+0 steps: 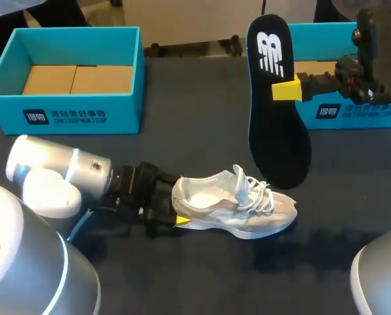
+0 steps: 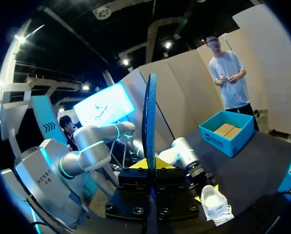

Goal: Take the shoe out of the shoebox, open the shoe tongue, remove and reinsert the insole, then place the shoe into the shoebox

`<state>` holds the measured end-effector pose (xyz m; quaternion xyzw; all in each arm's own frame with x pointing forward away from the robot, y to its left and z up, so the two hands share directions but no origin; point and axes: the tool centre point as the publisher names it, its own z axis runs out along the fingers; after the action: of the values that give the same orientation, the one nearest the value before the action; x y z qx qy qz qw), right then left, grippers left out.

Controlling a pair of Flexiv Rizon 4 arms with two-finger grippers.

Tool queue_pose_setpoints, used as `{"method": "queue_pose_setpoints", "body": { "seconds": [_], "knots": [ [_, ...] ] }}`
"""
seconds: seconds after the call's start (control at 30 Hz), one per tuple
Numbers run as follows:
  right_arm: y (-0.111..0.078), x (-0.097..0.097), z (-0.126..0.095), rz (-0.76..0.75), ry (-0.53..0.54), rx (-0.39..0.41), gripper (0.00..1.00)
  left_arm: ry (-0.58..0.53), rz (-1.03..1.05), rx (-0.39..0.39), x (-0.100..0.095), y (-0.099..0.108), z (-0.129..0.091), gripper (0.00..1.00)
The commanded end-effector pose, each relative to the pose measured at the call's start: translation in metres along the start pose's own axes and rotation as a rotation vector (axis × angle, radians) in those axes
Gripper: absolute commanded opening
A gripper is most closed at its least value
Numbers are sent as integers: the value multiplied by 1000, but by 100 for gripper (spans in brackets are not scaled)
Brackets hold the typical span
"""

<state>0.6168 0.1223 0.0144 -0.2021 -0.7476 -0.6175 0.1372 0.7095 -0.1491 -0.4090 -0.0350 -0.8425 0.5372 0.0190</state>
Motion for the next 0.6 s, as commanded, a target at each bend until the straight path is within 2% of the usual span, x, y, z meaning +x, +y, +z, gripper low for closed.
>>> {"method": "queue_pose_setpoints", "body": {
  "seconds": [0.03, 0.07, 0.6],
  "knots": [
    [1, -2, 3, 0, 2, 3, 0, 30, 3, -111, -3, -2, -20, 100],
    [1, -2, 3, 0, 2, 3, 0, 29, 12, -128, -4, -2, -25, 100],
    [1, -2, 3, 0, 2, 3, 0, 29, 12, -128, -4, -2, -25, 100]
  ]
}}
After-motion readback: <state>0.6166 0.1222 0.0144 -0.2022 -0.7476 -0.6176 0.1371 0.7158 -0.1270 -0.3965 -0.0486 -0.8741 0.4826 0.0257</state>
